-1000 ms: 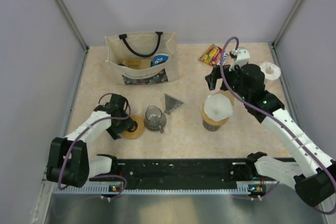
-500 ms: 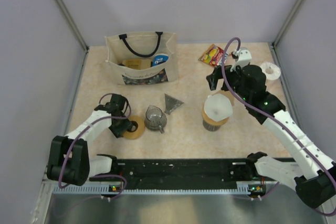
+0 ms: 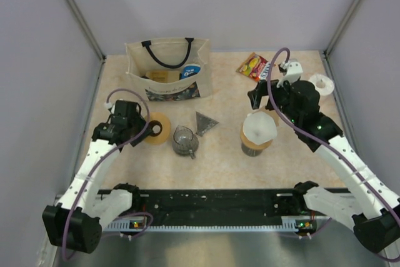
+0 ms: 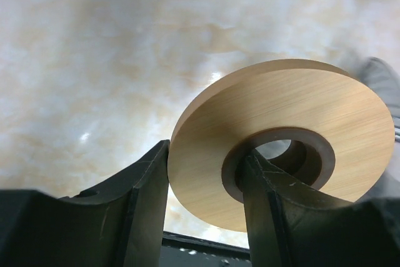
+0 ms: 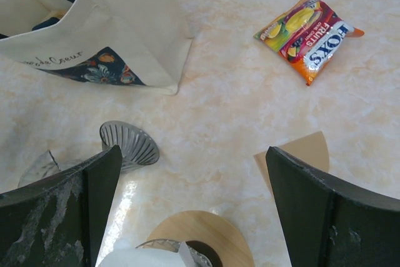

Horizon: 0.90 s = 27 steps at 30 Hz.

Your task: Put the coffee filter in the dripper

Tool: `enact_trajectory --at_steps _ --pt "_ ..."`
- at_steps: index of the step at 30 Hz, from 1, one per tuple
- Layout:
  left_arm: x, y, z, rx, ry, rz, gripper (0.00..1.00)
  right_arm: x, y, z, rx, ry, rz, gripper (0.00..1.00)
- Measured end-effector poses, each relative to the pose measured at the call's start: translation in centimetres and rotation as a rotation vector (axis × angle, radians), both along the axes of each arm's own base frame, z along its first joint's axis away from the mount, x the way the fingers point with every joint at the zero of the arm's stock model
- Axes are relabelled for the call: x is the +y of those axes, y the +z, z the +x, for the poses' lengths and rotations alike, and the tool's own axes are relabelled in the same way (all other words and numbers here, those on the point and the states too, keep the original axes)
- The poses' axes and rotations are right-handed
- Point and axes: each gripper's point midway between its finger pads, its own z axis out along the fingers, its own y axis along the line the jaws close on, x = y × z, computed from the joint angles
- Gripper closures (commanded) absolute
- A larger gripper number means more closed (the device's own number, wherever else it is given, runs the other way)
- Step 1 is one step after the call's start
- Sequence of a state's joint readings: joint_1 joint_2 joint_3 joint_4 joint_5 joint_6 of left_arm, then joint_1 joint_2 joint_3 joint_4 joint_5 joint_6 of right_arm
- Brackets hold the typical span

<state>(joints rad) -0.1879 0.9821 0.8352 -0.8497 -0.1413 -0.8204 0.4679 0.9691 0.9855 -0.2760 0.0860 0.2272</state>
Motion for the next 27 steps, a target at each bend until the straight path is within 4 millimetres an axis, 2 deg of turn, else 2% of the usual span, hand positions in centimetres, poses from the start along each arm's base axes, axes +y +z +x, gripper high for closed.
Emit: enact_trajectory --at_steps 3,6,12,15,19,27 --pt "-1.9 2.6 1.3 -0.076 -0.095 -0.062 0.72 -0.7 -0.2 -0.4 -0.008 -0.025 -0.006 0.01" --pt "-3.6 3.9 2.3 -0.095 -0.179 -0.09 0.72 -2.2 -0.6 -0.9 -0.023 -0.083 -0.017 0.01" --pt "-8.8 3.8 4.0 -0.029 -0.376 -0.106 0.73 -5.5 0.4 -1.2 -0.079 -0.248 -0.019 0.01" --pt "-10.6 3.2 4.4 0.01 -0.442 -0.099 0.72 -6.8 0.6 -1.1 -0.093 -0.321 -0.023 0.01" --pt "-11.4 2.5 3.9 0.062 -0.486 -0.094 0.72 -8.1 -0.1 -1.1 -0.088 -0.39 -0.045 0.01" --pt "-10.7 0.7 2.4 0.179 -0.487 -0.066 0.71 -9.1 -0.3 -1.1 -0.09 -0.443 -0.06 0.01"
